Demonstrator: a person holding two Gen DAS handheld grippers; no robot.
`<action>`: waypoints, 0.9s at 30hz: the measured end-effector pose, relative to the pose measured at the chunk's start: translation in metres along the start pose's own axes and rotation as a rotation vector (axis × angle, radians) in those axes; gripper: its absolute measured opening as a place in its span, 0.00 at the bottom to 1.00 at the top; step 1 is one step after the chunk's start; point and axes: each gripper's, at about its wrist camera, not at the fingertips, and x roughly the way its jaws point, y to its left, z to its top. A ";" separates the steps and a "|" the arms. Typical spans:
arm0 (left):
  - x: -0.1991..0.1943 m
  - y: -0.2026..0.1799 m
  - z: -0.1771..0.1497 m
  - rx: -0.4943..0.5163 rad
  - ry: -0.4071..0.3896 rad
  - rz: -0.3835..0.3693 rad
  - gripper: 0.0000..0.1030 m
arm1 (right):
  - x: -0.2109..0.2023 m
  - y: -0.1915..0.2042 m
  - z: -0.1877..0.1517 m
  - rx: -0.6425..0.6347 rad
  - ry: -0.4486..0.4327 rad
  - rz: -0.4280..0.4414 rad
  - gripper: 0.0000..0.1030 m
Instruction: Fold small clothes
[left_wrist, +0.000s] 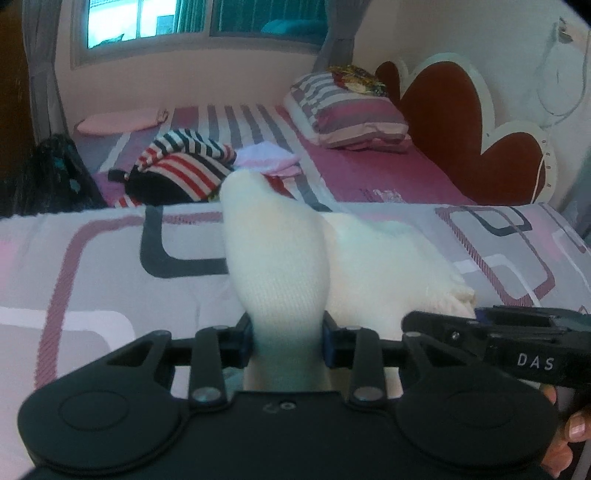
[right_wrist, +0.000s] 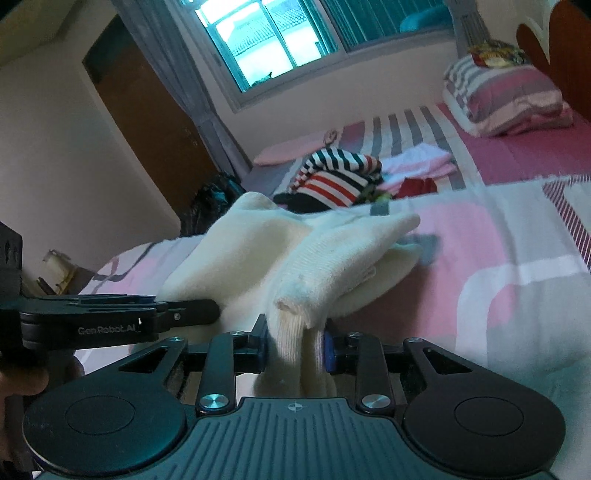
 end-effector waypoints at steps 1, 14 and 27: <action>-0.004 0.003 0.000 0.002 -0.003 0.000 0.31 | -0.001 0.005 0.000 -0.003 -0.006 0.001 0.27; -0.073 0.123 -0.033 -0.068 -0.015 0.070 0.31 | 0.053 0.130 -0.013 -0.062 0.050 0.071 0.27; -0.095 0.248 -0.090 -0.143 0.092 0.112 0.46 | 0.152 0.208 -0.066 0.075 0.180 0.191 0.27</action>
